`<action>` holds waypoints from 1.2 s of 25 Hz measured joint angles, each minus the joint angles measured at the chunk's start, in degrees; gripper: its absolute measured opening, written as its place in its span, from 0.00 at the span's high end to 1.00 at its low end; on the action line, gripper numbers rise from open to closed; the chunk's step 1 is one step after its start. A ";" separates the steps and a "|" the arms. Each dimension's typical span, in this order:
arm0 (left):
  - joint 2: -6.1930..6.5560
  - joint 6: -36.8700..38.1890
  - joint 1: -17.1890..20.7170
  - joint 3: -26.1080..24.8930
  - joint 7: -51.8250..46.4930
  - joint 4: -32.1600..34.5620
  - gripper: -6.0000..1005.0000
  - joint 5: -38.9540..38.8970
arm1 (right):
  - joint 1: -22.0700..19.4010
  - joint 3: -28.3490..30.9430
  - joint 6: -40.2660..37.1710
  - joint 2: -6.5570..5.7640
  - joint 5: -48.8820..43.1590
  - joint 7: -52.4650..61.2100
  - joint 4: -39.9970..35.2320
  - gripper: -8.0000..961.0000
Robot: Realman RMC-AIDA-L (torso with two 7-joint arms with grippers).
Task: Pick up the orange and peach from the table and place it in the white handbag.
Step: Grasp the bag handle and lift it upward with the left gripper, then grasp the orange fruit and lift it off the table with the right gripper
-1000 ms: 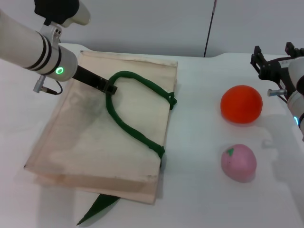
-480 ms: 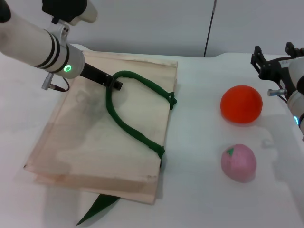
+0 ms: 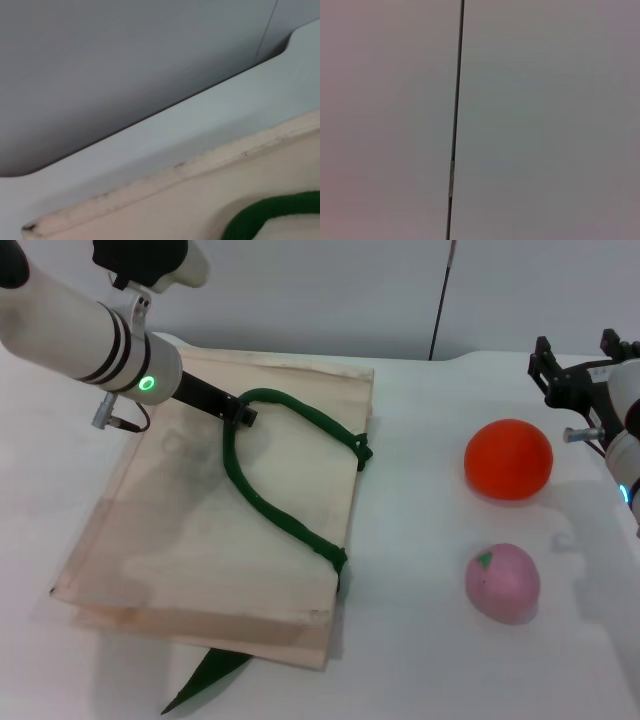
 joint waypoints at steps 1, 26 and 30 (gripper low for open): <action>0.00 0.08 0.05 0.00 -0.10 0.00 0.55 0.00 | 0.00 0.00 0.00 0.00 0.01 0.00 0.00 0.22; 0.07 -3.71 4.01 0.01 1.14 10.30 0.87 -5.81 | -0.65 0.74 -0.09 0.00 1.29 -2.23 0.58 0.22; -0.01 -10.18 8.42 2.12 1.12 21.64 0.87 -11.89 | -1.26 1.44 -0.05 -0.02 7.71 -11.72 -0.93 0.22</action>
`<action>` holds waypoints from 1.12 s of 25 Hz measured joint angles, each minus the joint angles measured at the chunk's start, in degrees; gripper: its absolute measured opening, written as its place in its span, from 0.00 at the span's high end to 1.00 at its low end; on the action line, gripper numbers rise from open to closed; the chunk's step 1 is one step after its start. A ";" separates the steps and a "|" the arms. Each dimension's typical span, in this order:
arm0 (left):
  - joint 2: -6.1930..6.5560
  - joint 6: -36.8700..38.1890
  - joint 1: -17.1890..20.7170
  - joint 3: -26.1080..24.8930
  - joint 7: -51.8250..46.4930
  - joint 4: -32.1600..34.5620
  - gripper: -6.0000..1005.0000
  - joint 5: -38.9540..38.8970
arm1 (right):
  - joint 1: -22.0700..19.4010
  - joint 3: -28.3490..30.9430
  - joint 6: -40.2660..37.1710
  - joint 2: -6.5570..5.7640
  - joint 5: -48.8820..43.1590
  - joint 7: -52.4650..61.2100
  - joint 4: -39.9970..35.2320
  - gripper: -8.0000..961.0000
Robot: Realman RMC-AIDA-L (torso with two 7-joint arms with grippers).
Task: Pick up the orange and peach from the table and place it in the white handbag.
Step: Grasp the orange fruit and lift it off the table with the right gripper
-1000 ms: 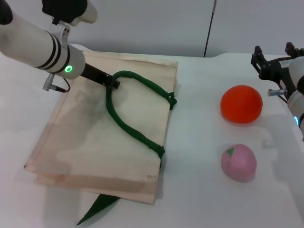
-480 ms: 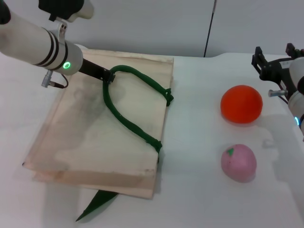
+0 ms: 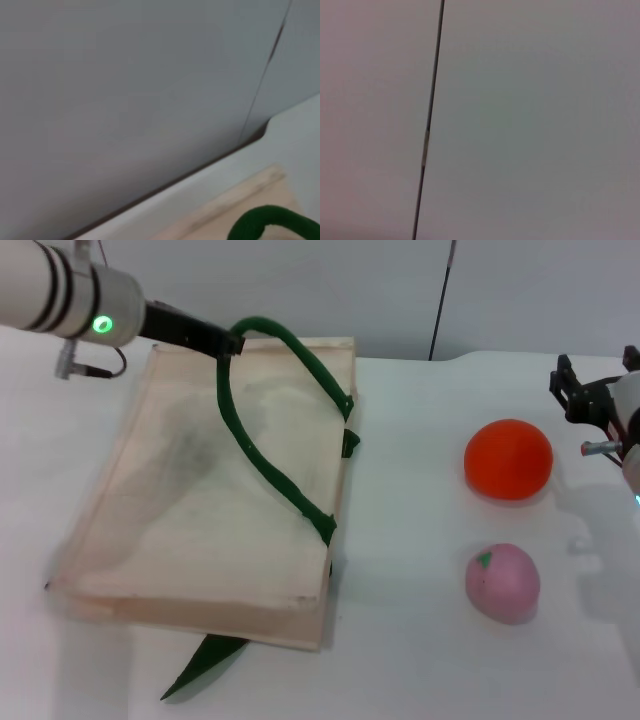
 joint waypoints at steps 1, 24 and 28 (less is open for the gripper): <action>0.01 -1.02 1.04 0.71 -0.36 2.46 0.87 -1.19 | -0.38 0.00 -0.02 -0.06 2.59 -3.33 -1.08 0.22; 0.27 -13.82 9.58 4.00 -9.11 39.33 0.87 -3.84 | -4.91 5.89 0.06 -1.57 71.58 -70.52 -27.07 0.22; 0.28 -15.13 9.31 4.05 -10.19 42.17 0.87 -3.92 | -3.85 12.29 -0.34 -1.63 83.81 -81.08 -23.96 0.22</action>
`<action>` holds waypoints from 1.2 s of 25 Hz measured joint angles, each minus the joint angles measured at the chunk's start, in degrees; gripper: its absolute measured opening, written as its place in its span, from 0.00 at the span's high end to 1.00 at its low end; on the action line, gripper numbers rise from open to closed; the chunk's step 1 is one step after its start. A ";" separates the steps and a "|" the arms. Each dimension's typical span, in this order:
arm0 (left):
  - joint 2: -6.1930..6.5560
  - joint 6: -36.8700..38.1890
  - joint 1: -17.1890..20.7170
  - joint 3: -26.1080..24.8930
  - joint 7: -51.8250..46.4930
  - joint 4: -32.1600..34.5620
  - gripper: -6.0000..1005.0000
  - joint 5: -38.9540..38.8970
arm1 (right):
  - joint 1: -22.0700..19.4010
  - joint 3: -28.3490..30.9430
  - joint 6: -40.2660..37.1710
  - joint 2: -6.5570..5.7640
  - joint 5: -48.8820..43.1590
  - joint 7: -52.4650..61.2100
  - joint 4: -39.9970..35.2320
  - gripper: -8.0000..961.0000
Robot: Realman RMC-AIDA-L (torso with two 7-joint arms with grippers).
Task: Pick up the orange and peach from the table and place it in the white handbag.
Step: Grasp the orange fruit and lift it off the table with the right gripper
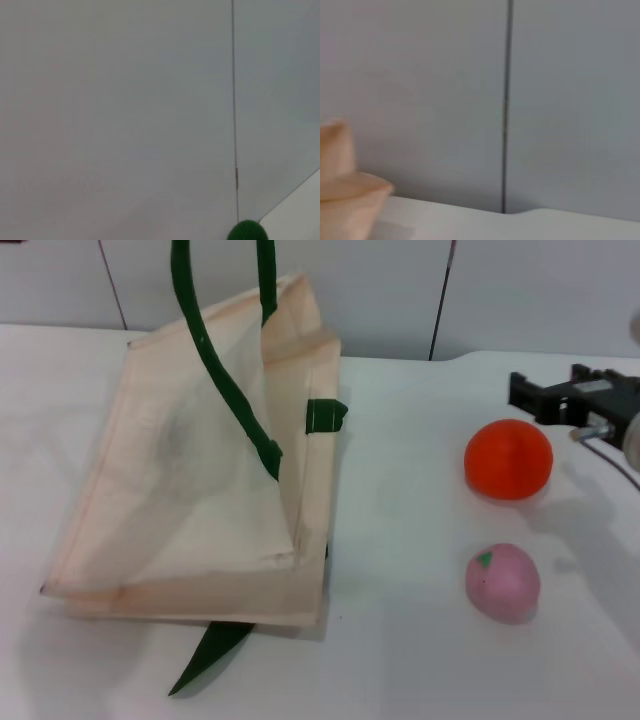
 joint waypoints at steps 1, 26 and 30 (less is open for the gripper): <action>0.00 -0.35 -0.08 0.04 -0.31 0.75 0.87 -0.03 | 0.70 1.36 0.06 0.03 2.64 -2.04 1.34 0.22; -0.09 -1.66 -0.15 0.51 -1.02 4.92 0.87 -0.37 | 9.52 9.88 5.35 1.22 27.67 -26.84 17.58 0.18; -0.09 -1.66 -0.19 0.51 -1.01 4.90 0.87 -0.24 | 11.39 10.26 6.35 1.61 27.21 -27.13 18.98 0.15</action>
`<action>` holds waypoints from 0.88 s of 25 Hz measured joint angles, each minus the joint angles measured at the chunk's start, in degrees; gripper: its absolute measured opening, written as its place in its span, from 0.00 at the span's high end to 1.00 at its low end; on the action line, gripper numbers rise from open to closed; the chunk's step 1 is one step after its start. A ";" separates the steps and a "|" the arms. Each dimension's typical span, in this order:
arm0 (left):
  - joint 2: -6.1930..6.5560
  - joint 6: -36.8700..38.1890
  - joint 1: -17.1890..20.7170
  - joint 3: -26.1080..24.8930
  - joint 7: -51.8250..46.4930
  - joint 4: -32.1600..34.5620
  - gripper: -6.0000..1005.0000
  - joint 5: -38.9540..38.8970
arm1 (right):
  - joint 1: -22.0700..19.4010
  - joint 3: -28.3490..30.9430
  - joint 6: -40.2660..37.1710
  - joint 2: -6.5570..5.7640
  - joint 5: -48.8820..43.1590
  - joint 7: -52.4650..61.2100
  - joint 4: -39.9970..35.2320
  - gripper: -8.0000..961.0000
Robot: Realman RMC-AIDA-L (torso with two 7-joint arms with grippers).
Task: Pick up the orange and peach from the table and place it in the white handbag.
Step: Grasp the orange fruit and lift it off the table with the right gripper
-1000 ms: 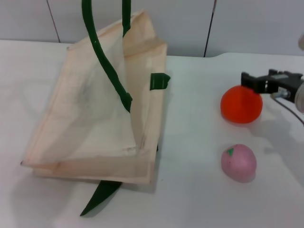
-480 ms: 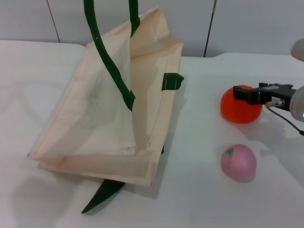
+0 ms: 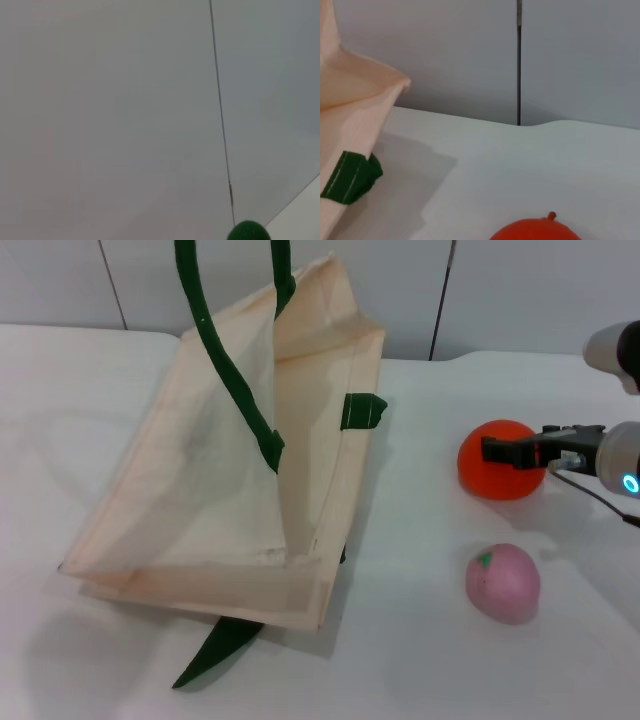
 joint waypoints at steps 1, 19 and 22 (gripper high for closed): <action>0.00 0.00 0.00 0.00 0.00 -0.02 0.87 0.02 | 0.49 0.26 0.48 -0.01 -0.09 -0.01 0.13 0.13; 0.00 0.00 -0.12 0.08 0.15 -0.42 0.87 0.23 | 1.93 4.36 6.82 0.00 -0.87 -2.44 -2.62 0.07; 0.00 0.00 -0.12 0.11 0.16 -0.43 0.87 0.33 | 1.93 3.42 7.64 0.19 -0.29 -2.46 -3.32 0.07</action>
